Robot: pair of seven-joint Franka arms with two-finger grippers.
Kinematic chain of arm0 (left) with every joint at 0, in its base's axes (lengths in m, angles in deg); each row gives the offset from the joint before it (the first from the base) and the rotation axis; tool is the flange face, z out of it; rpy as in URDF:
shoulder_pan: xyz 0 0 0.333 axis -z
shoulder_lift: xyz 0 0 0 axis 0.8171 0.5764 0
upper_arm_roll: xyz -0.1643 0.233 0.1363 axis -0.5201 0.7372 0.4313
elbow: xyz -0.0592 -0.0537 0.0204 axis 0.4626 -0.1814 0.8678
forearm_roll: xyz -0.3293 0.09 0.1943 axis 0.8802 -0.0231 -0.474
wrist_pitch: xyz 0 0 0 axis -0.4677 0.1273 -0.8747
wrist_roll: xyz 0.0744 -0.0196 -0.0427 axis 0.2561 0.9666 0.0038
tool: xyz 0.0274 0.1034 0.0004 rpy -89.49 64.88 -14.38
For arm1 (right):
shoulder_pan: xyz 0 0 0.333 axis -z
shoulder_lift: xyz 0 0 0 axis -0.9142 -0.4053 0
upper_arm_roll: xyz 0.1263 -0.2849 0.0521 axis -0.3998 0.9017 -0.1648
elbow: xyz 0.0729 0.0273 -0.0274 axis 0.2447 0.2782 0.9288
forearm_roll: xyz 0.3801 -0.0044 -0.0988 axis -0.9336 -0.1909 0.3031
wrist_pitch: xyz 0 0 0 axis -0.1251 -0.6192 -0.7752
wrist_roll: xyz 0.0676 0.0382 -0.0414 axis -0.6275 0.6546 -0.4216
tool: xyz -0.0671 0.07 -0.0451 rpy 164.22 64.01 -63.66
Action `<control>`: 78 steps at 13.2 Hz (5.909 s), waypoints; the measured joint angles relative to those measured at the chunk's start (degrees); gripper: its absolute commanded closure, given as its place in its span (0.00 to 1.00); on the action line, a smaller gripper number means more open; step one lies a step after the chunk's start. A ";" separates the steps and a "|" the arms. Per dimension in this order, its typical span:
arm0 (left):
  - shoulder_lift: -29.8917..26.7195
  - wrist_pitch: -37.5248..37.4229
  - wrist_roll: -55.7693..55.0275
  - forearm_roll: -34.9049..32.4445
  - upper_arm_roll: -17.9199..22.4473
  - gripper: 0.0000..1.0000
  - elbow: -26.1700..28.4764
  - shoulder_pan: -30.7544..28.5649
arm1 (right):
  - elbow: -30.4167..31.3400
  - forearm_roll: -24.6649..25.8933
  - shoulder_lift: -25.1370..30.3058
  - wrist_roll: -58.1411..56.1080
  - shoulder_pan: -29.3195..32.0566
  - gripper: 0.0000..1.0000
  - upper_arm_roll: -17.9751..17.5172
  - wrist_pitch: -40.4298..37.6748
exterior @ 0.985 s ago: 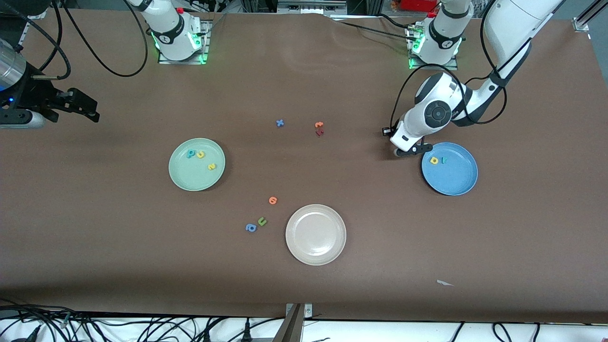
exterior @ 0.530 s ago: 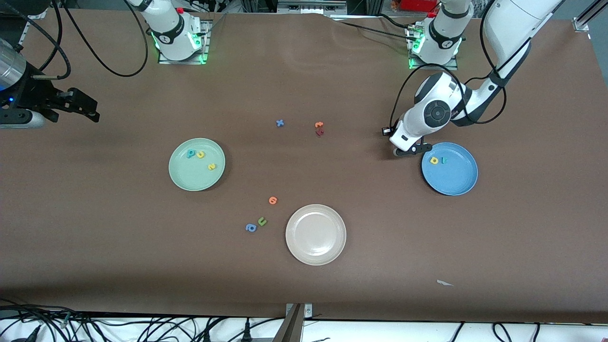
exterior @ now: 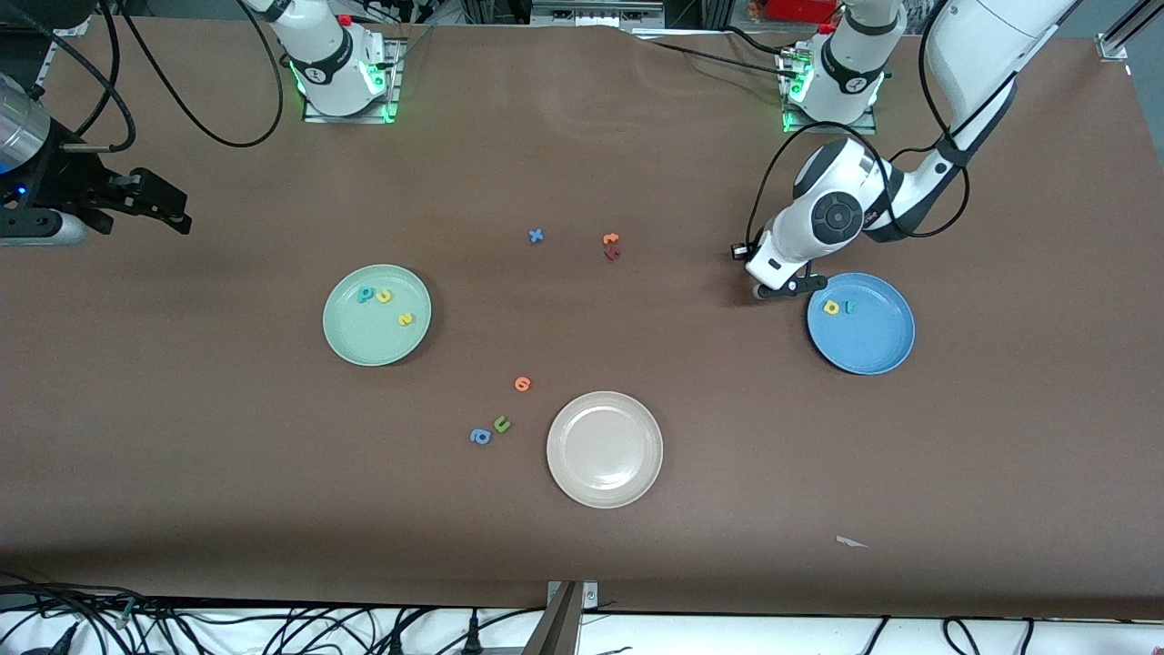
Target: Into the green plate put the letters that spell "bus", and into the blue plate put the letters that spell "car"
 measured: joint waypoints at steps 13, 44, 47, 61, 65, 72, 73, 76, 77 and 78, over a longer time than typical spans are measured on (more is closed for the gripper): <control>0.10 -9.20 -0.01 -1.75 1.12 0.90 -7.12 -0.48 | 0.00 -0.01 0.00 0.00 0.00 0.00 0.01 -0.10; 1.50 -55.57 20.61 -3.40 -1.72 0.00 -54.07 -10.77 | -0.13 -0.01 0.00 0.01 0.06 0.00 0.07 -0.55; 1.50 -58.35 20.61 -2.85 -1.72 0.00 -57.94 -10.78 | -0.17 0.01 0.01 0.01 0.07 0.00 0.07 -0.55; -8.46 -53.26 31.51 19.65 38.49 0.01 -58.17 18.03 | -0.47 0.01 0.03 -0.04 0.36 0.00 1.38 -0.57; -10.91 -50.37 31.93 19.65 39.22 0.00 -53.70 17.57 | -0.49 0.01 0.03 -0.04 0.39 0.00 1.38 -0.56; -10.90 -50.11 32.75 19.65 39.24 0.00 -52.65 17.48 | -0.51 0.01 0.03 -0.05 0.43 0.00 1.39 -0.56; -10.91 -50.08 32.98 19.65 39.24 0.00 -52.61 17.48 | -0.51 0.01 0.03 -0.05 0.43 0.00 1.39 -0.57; -10.90 -50.08 33.60 19.65 39.24 0.00 -52.54 17.47 | -0.51 0.01 0.03 -0.05 0.44 0.00 1.39 -0.57; -10.90 -50.08 33.71 19.65 39.24 0.00 -52.53 17.46 | -0.51 0.01 0.03 -0.05 0.44 0.00 1.39 -0.57; -10.90 -50.08 33.76 19.65 39.24 0.00 -52.53 17.46 | -0.51 0.01 0.03 -0.06 0.44 0.00 1.39 -0.57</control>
